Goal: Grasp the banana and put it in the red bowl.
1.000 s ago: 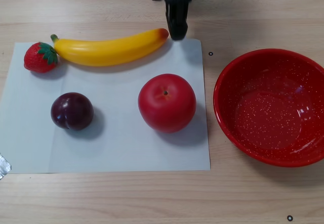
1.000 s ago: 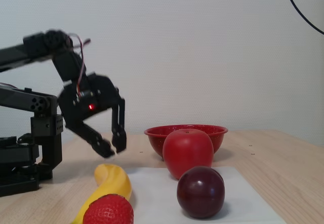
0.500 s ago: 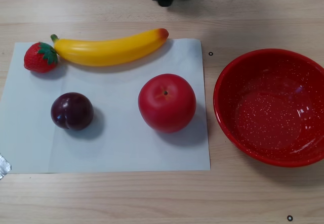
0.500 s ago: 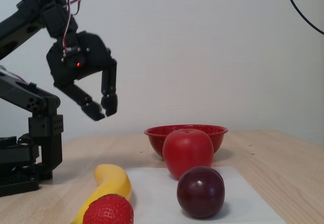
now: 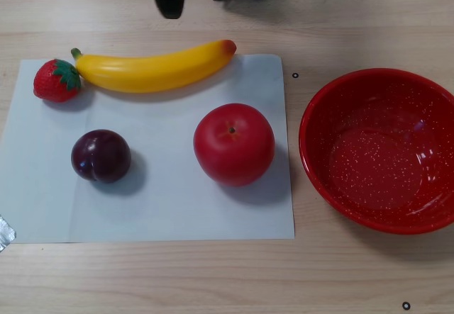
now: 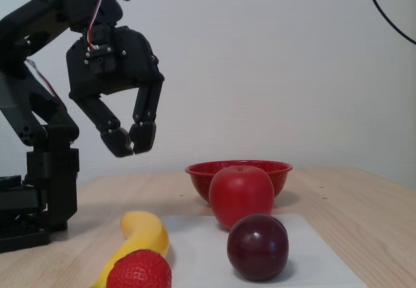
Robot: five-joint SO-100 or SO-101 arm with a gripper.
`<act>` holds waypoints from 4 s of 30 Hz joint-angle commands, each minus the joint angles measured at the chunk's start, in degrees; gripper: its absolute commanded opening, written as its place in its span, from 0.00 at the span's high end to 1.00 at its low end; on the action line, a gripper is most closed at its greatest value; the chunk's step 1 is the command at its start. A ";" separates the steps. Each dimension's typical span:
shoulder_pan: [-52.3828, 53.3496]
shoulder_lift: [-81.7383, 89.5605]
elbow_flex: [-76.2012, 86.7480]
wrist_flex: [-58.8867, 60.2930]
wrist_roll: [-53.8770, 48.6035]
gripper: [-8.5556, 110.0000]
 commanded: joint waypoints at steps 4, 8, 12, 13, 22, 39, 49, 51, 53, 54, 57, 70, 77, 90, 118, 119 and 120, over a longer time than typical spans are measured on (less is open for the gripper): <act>-4.13 -2.29 -6.94 0.79 4.83 0.92; -5.45 -3.96 -6.77 0.62 7.91 0.90; -5.89 -5.89 -6.77 -0.35 7.91 0.86; -5.98 -6.42 -6.77 -0.70 7.82 0.85; -7.47 -10.20 -4.13 -8.96 10.02 0.70; -8.44 -22.76 3.25 -31.03 15.91 0.38; -6.77 -26.98 3.60 -32.34 14.77 0.38; -6.42 -27.69 3.60 -32.61 14.50 0.38; -6.15 -28.56 3.60 -32.78 14.15 0.38; -6.06 -28.92 3.60 -32.96 13.97 0.38; -5.80 -30.32 3.34 -33.49 13.54 0.38; -4.92 -34.19 0.09 -33.57 11.69 0.57; -5.45 -33.93 -1.93 -30.15 11.43 0.77; -7.56 -31.46 -11.43 -10.81 11.43 0.93; 4.22 -22.76 -38.58 4.66 8.00 0.93; 5.36 -22.59 -39.20 4.66 7.21 0.93; 6.68 -22.41 -39.73 4.66 6.50 0.93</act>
